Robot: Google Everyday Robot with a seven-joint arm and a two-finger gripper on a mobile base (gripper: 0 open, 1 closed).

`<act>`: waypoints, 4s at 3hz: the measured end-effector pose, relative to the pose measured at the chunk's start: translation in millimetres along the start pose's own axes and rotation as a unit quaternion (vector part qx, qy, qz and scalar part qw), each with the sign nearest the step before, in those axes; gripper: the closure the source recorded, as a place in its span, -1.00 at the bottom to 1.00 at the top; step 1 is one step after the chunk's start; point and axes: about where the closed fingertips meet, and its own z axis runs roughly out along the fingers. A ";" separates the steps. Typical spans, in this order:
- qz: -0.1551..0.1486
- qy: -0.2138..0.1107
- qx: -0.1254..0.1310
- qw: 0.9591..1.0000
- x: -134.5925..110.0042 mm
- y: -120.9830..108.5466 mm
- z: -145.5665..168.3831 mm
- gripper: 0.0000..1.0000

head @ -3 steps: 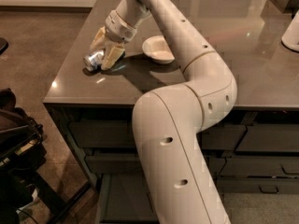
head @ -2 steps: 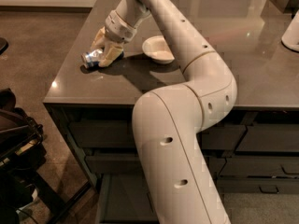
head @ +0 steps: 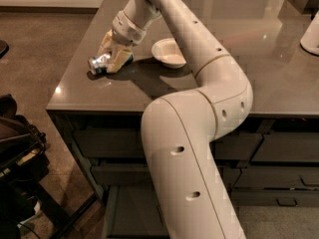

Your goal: Place redbull can into bottom drawer

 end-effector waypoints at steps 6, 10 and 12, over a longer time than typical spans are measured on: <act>0.052 -0.178 0.203 0.962 -100.7 91.3 -72.6 1.00; 0.139 -0.169 0.266 0.939 -129.0 154.7 -61.7 1.00; 0.224 -0.141 0.343 0.901 -186.1 227.8 -34.0 1.00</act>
Offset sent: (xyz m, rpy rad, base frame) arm -0.0964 -0.0125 -0.0169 0.2331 0.1096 0.0749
